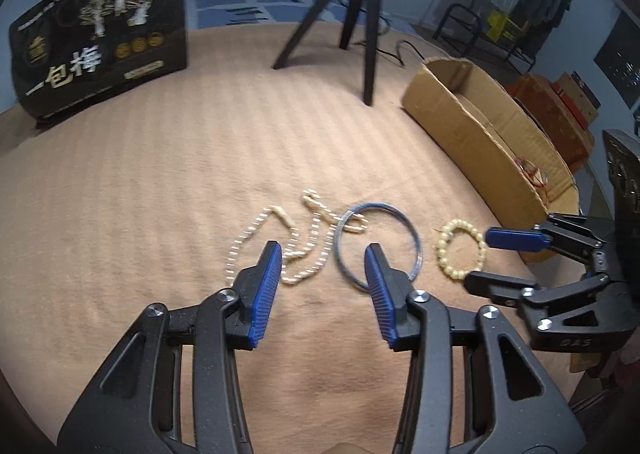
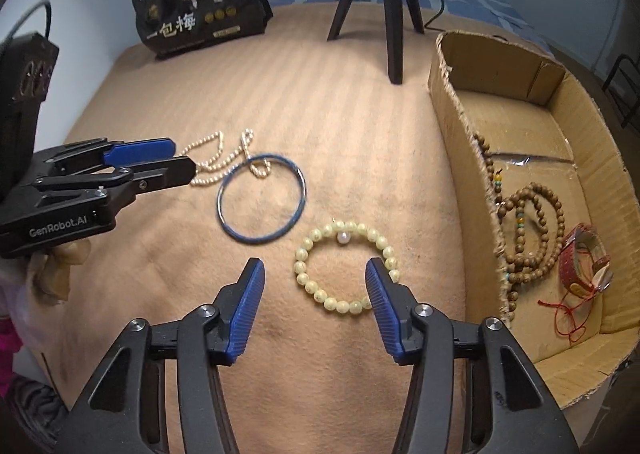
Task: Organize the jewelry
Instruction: 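Withdraw both grippers from the box toward the blue bangle and cream bracelet, then close the left gripper on the blue bangle rim while the right gripper closes on the cream bead bracelet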
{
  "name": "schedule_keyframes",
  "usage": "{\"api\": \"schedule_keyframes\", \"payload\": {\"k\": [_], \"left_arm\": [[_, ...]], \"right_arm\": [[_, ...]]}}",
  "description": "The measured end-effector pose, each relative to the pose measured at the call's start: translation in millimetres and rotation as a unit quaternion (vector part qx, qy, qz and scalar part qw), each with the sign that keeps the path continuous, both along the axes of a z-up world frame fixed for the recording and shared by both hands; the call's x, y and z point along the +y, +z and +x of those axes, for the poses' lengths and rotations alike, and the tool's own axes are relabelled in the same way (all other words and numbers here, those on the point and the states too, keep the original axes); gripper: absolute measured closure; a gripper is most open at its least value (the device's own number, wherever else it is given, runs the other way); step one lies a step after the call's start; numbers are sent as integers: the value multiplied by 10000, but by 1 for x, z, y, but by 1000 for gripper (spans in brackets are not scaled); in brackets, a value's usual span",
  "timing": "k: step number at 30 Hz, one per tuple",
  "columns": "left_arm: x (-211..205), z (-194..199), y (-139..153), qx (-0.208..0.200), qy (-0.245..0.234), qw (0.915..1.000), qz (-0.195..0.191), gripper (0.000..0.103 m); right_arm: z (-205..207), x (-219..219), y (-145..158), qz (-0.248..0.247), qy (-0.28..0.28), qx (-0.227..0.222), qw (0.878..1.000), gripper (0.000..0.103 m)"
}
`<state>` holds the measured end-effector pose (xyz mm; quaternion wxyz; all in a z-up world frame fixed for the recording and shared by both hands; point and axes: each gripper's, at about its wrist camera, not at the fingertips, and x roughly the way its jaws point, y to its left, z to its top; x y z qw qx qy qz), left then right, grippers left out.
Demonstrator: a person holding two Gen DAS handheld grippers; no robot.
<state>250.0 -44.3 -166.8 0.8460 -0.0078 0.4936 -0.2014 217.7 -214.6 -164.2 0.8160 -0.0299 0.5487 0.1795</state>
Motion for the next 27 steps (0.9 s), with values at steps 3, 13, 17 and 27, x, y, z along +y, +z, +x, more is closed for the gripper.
{"api": "schedule_keyframes", "payload": {"k": [3,13,17,27], "left_arm": [[-10,-1,-6,117,-102,9999,17,71],[-23,6,-26,537,29,9986,3,79],[-24,11,-33,670,101,9977,-36,79],[-32,13,-38,582,161,9981,106,80]], "right_arm": [[-2,5,-4,-85,113,19,9999,63],[-3,12,-11,-390,274,-129,9988,65],[0,12,-15,-419,266,-106,9987,66],[2,24,-25,-570,388,-170,9975,73]]}}
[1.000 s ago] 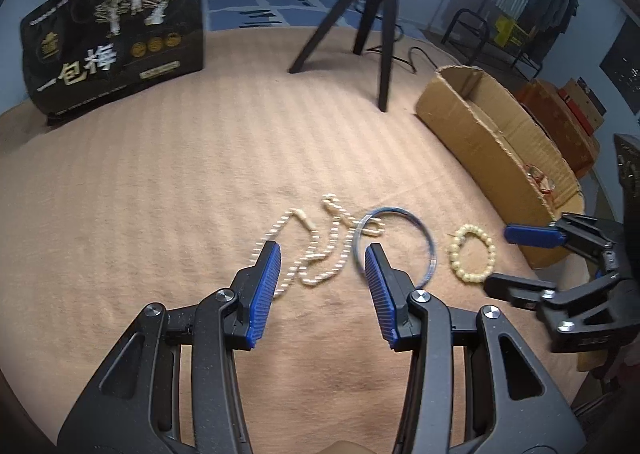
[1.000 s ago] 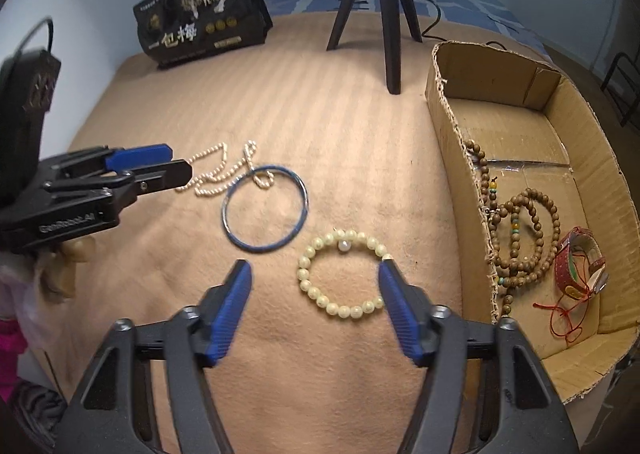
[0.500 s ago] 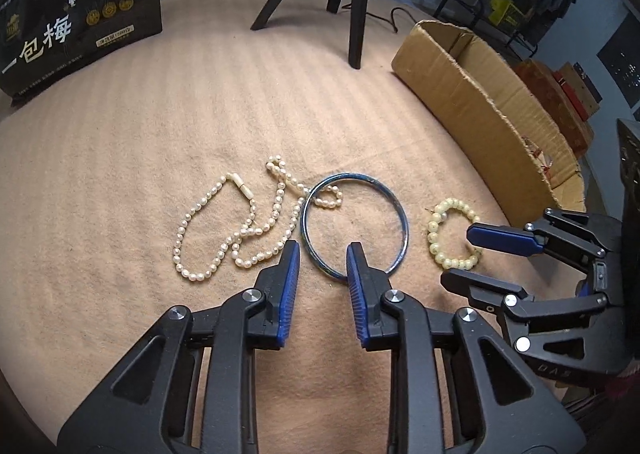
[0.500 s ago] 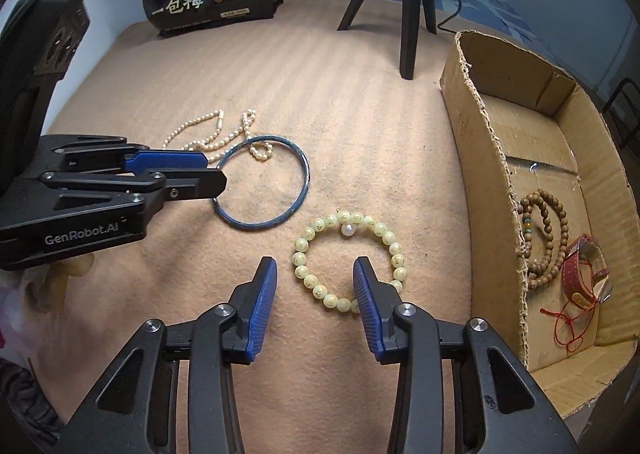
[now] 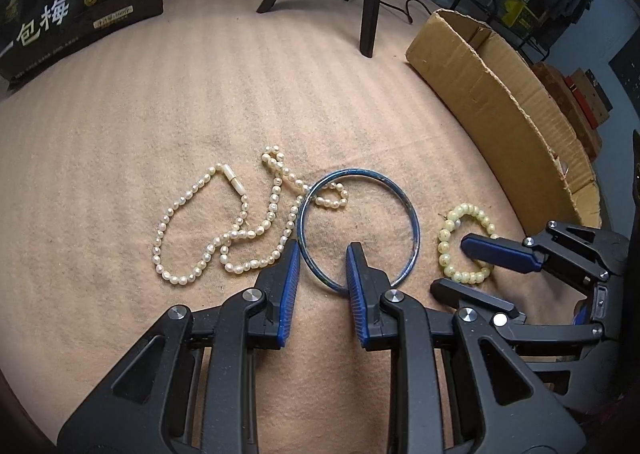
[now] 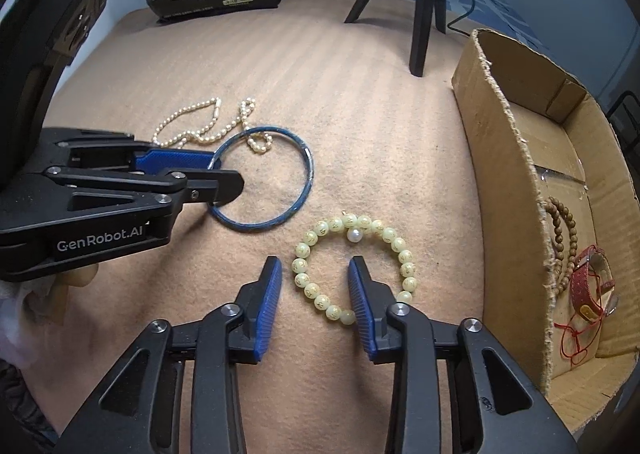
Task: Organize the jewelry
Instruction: 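Close the left gripper on the blue bangle rim while the right gripper closes on the cream bead bracelet, then carry the blue bangle with the left gripper into the box while the right gripper carries the cream bracelet there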
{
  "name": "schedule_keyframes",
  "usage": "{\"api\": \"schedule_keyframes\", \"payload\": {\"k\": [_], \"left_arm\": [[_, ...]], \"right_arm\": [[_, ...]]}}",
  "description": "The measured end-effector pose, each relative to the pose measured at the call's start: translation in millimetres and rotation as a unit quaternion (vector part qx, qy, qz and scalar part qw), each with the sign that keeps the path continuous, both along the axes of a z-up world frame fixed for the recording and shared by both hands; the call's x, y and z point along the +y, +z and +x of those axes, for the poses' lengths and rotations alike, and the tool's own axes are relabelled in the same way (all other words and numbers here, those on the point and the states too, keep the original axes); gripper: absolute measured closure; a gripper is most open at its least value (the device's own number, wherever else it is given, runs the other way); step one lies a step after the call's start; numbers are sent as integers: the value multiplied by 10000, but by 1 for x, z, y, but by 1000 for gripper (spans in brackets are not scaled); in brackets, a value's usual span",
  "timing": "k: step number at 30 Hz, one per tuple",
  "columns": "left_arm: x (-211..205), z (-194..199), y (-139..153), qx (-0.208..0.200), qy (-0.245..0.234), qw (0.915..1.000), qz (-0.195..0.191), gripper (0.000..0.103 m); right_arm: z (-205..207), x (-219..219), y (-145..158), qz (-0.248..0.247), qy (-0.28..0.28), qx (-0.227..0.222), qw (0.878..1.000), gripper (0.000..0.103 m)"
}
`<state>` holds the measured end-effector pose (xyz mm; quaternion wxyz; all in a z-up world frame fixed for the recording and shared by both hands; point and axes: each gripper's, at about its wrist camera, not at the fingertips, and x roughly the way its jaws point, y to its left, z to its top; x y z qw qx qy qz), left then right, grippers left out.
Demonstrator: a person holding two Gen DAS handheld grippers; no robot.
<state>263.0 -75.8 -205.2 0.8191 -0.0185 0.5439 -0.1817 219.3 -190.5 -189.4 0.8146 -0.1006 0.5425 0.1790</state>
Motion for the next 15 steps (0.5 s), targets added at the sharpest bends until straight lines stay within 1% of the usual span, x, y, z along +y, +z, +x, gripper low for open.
{"api": "schedule_keyframes", "payload": {"k": [2,3,4,6,7,10,12,15], "left_arm": [[-3,-1,0,-106,-26,9998,142,85],[-3,-1,-1,-135,-23,9998,167,88],[-3,-1,-1,-145,-16,9998,164,91],[-1,-1,0,-132,4,9999,107,96],[0,-1,0,-120,13,9999,78,98],[0,-5,3,-170,-10,9998,108,100],[0,-7,5,-195,-34,9997,119,101],[-1,-11,9,-245,-60,9996,115,101]], "right_arm": [[-2,3,0,-31,52,-11,10000,81],[-2,5,0,-36,78,-4,10000,87],[-3,6,0,-41,88,1,10000,91],[-3,7,2,-55,112,-2,9999,95],[-4,7,2,-50,101,-4,9999,95],[-6,5,4,13,67,1,10000,95],[-6,2,6,66,48,5,10000,97],[-7,-3,13,192,-30,-23,9998,97]]}}
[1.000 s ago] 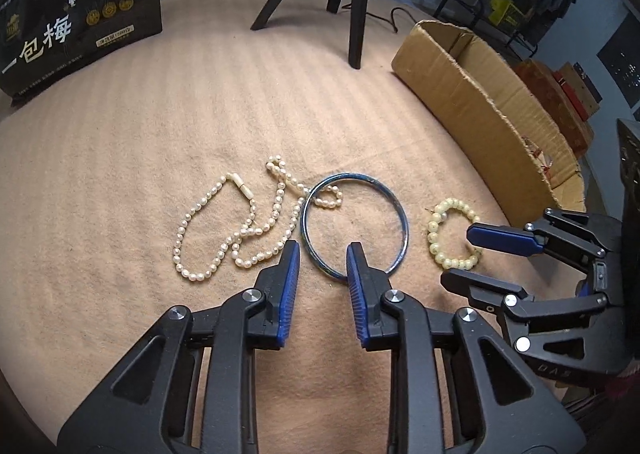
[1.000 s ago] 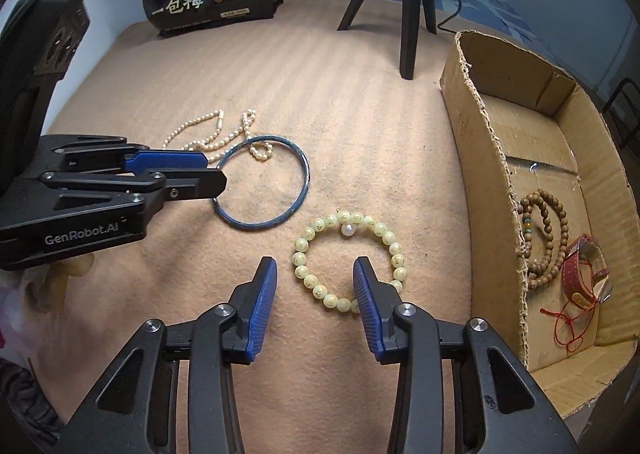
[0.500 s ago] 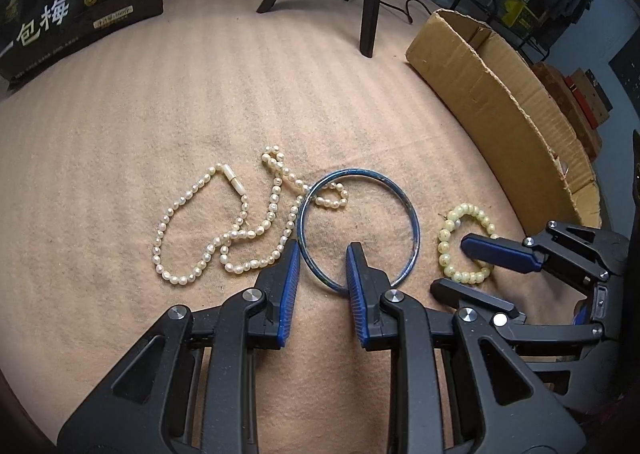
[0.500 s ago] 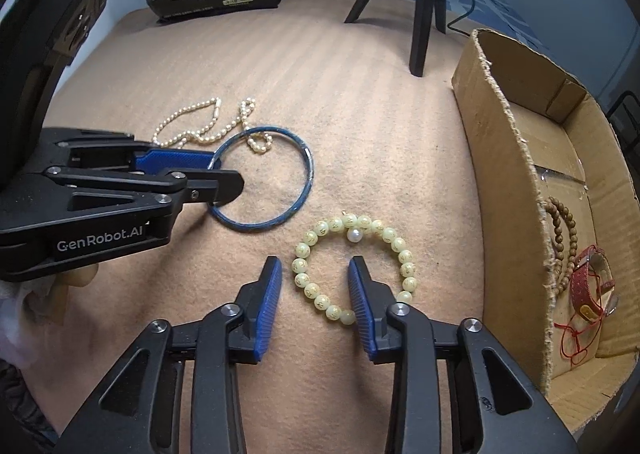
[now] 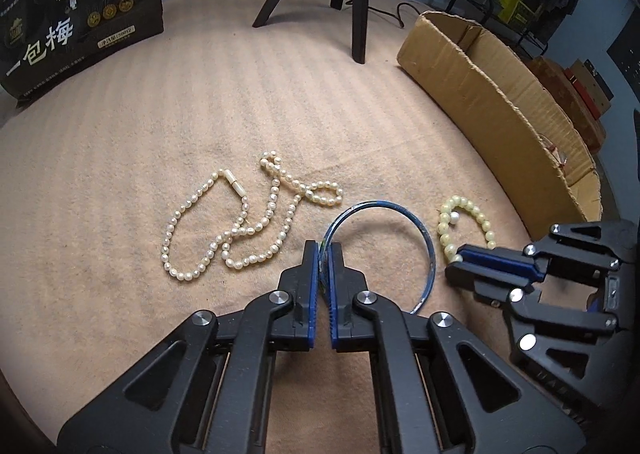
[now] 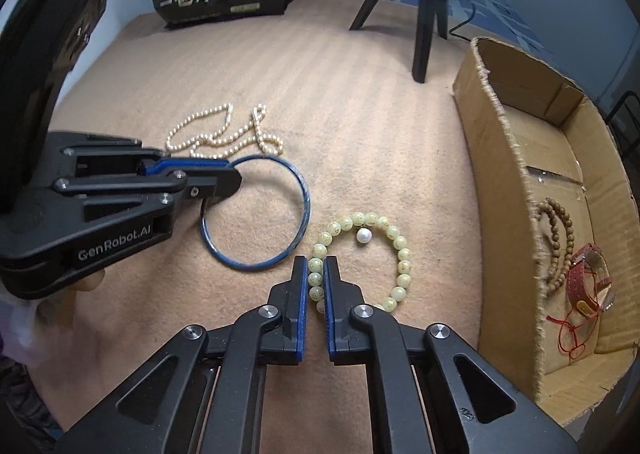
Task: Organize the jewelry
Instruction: 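Carry the blue bangle with the left gripper into the box while the right gripper carries the cream bracelet there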
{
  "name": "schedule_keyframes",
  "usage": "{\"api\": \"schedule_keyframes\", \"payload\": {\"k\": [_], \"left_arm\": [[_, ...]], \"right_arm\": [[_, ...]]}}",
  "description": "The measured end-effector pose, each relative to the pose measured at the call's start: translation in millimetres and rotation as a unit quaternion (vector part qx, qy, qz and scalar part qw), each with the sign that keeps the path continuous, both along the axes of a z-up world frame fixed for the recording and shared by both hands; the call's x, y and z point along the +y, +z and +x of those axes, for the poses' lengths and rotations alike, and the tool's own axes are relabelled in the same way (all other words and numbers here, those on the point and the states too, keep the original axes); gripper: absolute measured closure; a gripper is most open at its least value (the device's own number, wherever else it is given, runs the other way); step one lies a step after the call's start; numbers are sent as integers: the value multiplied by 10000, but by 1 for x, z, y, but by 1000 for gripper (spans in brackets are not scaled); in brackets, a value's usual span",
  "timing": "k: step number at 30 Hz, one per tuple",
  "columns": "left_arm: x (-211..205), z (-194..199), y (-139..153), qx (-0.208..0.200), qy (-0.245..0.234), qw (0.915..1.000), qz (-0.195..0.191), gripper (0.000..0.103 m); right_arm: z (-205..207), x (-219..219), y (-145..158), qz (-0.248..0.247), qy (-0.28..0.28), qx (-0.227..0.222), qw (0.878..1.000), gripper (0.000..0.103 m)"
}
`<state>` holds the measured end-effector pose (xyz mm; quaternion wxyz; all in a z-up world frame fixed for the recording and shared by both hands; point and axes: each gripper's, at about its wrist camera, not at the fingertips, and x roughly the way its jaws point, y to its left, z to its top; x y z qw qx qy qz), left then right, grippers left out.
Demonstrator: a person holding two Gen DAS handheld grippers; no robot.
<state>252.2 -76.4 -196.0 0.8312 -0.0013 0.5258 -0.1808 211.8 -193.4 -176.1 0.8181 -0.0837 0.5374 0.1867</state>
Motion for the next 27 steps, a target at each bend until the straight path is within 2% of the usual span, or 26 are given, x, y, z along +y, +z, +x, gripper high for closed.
{"api": "schedule_keyframes", "payload": {"k": [16,27], "left_arm": [[9,-16,47,-435,125,9987,-251,102],[8,-18,74,-713,198,9964,-408,102]], "right_arm": [[1,-43,52,780,-550,-385,9947,97],[1,-58,83,972,-701,-750,9900,97]]}}
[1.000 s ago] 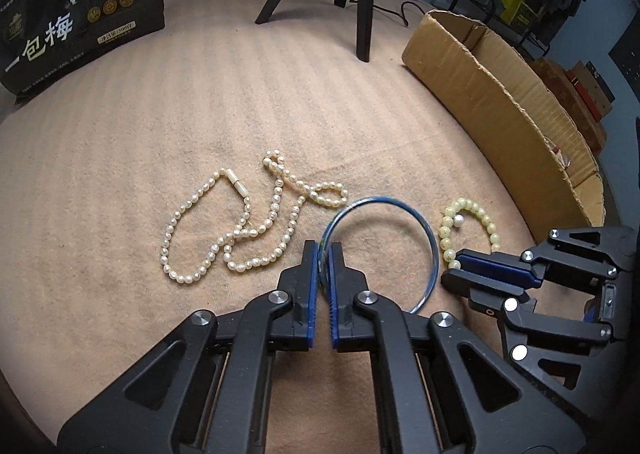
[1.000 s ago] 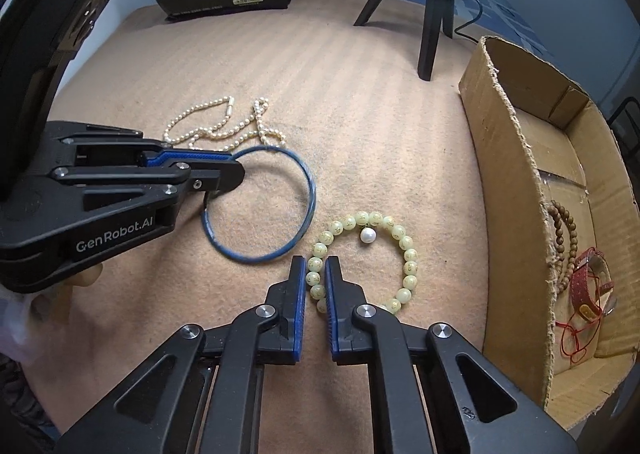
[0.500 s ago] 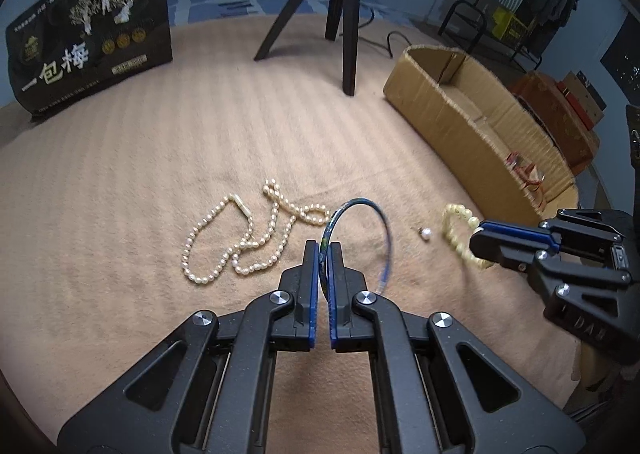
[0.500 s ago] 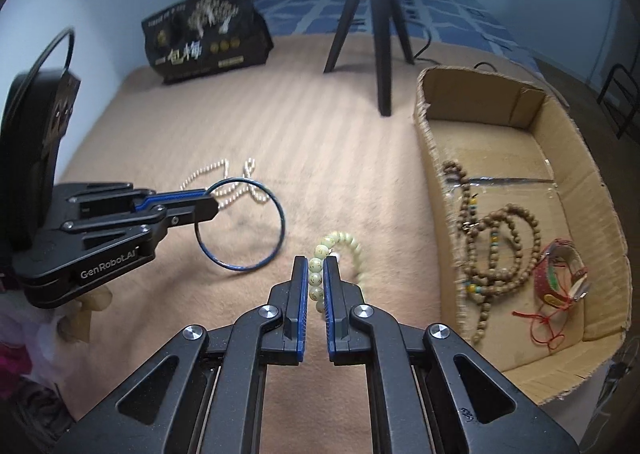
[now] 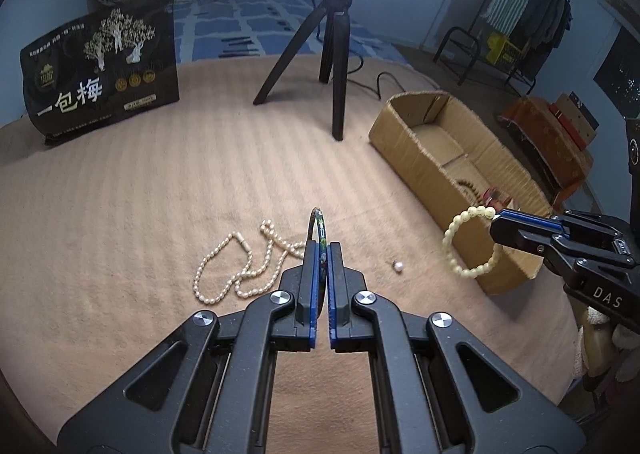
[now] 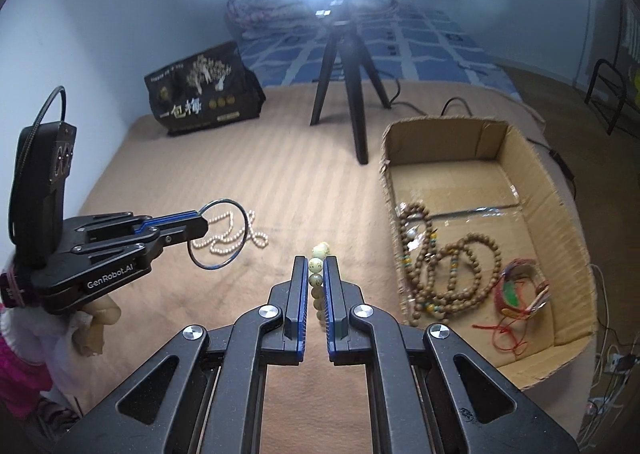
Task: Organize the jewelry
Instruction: 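Carry the blue bangle with the left gripper into the box while the right gripper carries the cream bracelet there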
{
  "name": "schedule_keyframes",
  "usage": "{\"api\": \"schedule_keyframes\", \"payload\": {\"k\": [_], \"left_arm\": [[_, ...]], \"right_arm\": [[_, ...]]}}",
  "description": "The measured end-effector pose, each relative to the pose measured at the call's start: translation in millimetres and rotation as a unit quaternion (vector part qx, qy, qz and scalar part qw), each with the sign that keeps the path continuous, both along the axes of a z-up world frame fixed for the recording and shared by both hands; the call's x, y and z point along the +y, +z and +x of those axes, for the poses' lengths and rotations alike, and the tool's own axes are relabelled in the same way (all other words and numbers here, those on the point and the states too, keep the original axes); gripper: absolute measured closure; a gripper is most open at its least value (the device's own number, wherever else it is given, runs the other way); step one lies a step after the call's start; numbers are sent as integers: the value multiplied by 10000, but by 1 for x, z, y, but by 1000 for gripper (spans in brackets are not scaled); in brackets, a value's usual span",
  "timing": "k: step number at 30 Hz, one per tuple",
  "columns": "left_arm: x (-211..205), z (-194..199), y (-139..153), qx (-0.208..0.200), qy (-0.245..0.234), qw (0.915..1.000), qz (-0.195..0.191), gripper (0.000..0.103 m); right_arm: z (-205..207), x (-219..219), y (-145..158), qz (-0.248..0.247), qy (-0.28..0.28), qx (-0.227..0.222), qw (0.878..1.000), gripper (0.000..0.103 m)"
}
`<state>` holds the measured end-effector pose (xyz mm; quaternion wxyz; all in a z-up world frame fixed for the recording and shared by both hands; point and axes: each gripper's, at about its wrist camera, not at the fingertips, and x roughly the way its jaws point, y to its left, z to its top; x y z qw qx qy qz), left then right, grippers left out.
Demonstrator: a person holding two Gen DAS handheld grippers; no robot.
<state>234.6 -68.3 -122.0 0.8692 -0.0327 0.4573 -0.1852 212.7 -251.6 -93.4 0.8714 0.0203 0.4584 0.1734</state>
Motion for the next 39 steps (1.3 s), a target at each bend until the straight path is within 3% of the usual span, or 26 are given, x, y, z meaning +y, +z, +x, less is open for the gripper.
{"api": "schedule_keyframes", "payload": {"k": [11,20,39], "left_arm": [[-28,0,36,-439,-136,9988,-154,102],[-67,13,52,-615,-302,9972,-305,102],[-140,55,47,-655,-558,9958,-313,102]], "right_arm": [[-6,-39,27,-43,-430,-357,9984,97],[-7,-70,32,-94,-725,-441,9963,97],[-2,-106,11,-283,-949,-278,9947,97]]}}
